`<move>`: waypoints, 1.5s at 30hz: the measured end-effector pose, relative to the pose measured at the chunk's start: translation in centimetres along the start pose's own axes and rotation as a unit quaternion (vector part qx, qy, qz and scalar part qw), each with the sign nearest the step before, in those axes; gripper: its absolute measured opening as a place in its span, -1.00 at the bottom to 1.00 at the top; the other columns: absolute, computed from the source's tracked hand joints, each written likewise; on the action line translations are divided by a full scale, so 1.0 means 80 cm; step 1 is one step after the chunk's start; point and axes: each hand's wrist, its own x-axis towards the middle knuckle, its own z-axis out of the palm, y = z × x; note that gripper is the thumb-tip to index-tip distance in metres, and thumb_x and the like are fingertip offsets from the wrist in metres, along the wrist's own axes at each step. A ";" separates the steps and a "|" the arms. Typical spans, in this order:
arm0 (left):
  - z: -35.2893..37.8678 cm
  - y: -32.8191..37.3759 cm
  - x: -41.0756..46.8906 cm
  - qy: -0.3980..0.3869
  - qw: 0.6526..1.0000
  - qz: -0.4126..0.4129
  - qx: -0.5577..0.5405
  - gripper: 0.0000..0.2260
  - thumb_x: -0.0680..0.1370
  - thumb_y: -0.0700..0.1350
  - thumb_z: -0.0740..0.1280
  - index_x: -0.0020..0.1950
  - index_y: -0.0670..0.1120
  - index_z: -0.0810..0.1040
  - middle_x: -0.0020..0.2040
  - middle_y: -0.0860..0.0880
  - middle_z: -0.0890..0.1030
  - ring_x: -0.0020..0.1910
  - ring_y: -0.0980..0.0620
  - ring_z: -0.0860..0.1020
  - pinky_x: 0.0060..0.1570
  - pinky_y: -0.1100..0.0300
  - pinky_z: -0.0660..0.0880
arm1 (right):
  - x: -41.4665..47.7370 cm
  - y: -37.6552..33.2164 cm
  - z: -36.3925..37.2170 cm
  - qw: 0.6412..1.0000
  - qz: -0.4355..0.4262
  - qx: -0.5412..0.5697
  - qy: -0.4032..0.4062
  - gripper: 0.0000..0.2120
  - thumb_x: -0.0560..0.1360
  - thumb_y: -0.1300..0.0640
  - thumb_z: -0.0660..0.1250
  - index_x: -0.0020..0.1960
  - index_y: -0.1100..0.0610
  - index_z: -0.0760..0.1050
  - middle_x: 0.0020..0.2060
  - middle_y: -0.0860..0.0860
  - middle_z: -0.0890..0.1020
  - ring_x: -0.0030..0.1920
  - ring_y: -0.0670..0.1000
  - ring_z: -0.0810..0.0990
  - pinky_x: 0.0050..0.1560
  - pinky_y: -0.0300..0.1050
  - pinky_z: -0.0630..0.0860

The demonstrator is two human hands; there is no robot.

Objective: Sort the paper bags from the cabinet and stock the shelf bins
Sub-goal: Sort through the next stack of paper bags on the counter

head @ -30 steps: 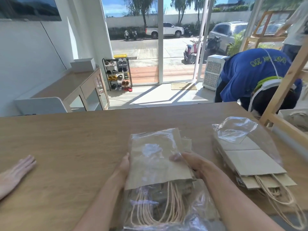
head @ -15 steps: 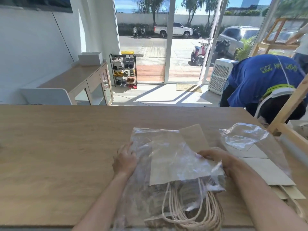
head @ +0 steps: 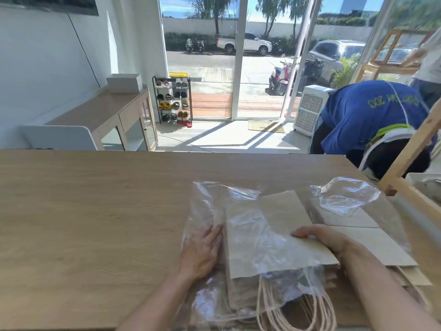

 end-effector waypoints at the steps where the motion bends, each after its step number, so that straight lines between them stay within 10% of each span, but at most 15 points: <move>1: 0.001 0.000 -0.001 -0.009 1.000 0.001 0.021 -0.50 0.61 0.23 -0.14 0.54 0.21 0.16 0.56 0.10 0.18 0.53 0.08 0.13 0.44 0.03 0.02 | -0.002 -0.004 -0.002 1.000 -0.002 -0.002 0.010 -0.87 0.47 0.30 0.28 -0.08 0.36 0.55 -0.37 0.22 0.66 -0.49 0.12 0.64 -0.53 -0.18 0.55; 19: -0.020 0.010 0.012 -0.027 0.999 -0.034 0.024 -0.44 0.60 0.01 0.10 0.58 0.10 -0.02 0.61 0.06 -0.04 0.58 0.01 -0.08 0.49 -0.22 -0.12 | -0.037 -0.050 -0.017 0.994 -0.024 -0.079 0.077 -0.79 0.45 0.27 0.35 0.05 0.35 0.56 -0.27 0.23 0.69 -0.42 0.14 0.66 -0.43 -0.12 0.60; 22: -0.006 0.010 0.000 -0.077 0.996 -0.023 0.046 -0.45 0.60 0.27 -0.05 0.57 0.19 -0.05 0.61 0.08 -0.13 0.58 0.00 -0.17 0.48 -0.24 -0.17 | -0.047 -0.074 -0.016 0.989 -0.032 -0.117 0.087 -0.85 0.47 0.27 0.33 -0.01 0.34 0.54 -0.38 0.21 0.67 -0.49 0.10 0.63 -0.49 -0.17 0.58; 25: 0.001 0.003 -0.002 -0.105 0.989 -0.009 0.101 0.08 0.11 0.64 -0.36 0.57 0.19 -0.18 0.59 0.07 -0.26 0.56 -0.05 -0.27 0.45 -0.29 -0.21 | -0.055 -0.107 -0.021 0.974 -0.050 -0.182 0.122 -0.79 0.44 0.25 0.37 0.02 0.36 0.55 -0.40 0.19 0.66 -0.50 0.09 0.62 -0.45 -0.16 0.57; 30: -0.002 0.019 -0.005 -0.132 0.981 -0.014 0.142 0.13 0.20 0.64 0.06 0.58 0.07 -0.23 0.58 -0.05 -0.30 0.55 -0.16 -0.30 0.34 -0.44 -0.31 | -0.073 -0.171 -0.017 0.943 -0.080 -0.289 0.146 -0.64 0.39 0.22 0.43 0.15 0.32 0.52 -0.10 0.28 0.69 -0.29 0.18 0.65 -0.10 0.03 0.59; 39: -0.001 0.038 -0.005 -0.153 0.982 -0.059 0.097 0.10 0.26 0.57 0.19 0.58 0.08 -0.23 0.57 -0.05 -0.34 0.53 -0.14 -0.34 0.37 -0.44 -0.26 | -0.100 -0.243 0.060 0.905 -0.129 -0.384 0.130 -0.77 0.46 0.20 0.37 0.06 0.30 0.52 -0.25 0.19 0.66 -0.48 0.06 0.63 -0.37 -0.13 0.58; 45: -0.009 0.021 -0.015 -0.063 0.996 -0.055 -0.028 -0.05 0.30 0.53 0.20 0.56 0.09 0.08 0.61 0.02 -0.03 0.57 -0.03 -0.07 0.50 -0.16 -0.06 | -0.073 -0.220 0.116 0.887 -0.117 -0.431 0.118 -0.83 0.43 0.18 0.41 -0.08 0.27 0.52 -0.17 0.21 0.65 -0.18 0.18 0.62 0.00 0.08 0.57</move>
